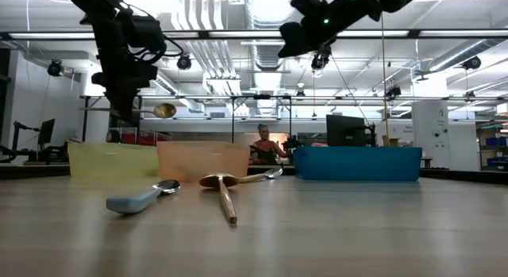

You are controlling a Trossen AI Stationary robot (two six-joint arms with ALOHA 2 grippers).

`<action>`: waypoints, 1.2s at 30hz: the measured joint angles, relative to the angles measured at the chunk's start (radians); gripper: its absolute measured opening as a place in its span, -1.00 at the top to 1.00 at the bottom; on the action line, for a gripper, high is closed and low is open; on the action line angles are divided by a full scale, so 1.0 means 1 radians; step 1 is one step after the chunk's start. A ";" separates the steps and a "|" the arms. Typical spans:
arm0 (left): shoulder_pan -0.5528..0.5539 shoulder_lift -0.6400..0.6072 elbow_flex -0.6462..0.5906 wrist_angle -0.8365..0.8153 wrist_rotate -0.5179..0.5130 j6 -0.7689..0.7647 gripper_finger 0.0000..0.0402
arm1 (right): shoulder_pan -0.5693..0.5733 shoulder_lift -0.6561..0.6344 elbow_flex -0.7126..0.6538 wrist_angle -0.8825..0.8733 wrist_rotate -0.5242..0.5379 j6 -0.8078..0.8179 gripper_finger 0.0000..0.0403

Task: Sort silverware by color (type)
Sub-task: Put the gold spoon into the yellow bin

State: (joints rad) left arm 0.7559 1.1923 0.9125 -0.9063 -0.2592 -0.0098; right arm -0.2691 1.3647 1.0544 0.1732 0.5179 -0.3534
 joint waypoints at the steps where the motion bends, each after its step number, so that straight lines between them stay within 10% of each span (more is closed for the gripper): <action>1: 0.002 0.000 0.010 -0.023 0.000 0.003 0.96 | 0.000 -0.017 -0.014 0.007 -0.009 0.000 0.47; 11: 0.042 0.000 0.062 -0.123 0.020 0.053 0.97 | 0.000 -0.155 -0.138 0.067 -0.050 -0.046 0.54; 19: 0.133 0.004 0.085 -0.157 0.148 0.080 0.98 | 0.001 -0.163 -0.184 0.157 -0.370 -0.145 0.53; 36: 0.215 0.256 0.232 -0.321 0.148 0.167 0.98 | -0.031 -0.162 -0.185 0.153 -0.364 -0.164 0.58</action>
State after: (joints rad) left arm 0.9705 1.4483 1.1445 -1.2270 -0.1112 0.1568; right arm -0.3005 1.2030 0.8696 0.3264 0.1539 -0.5179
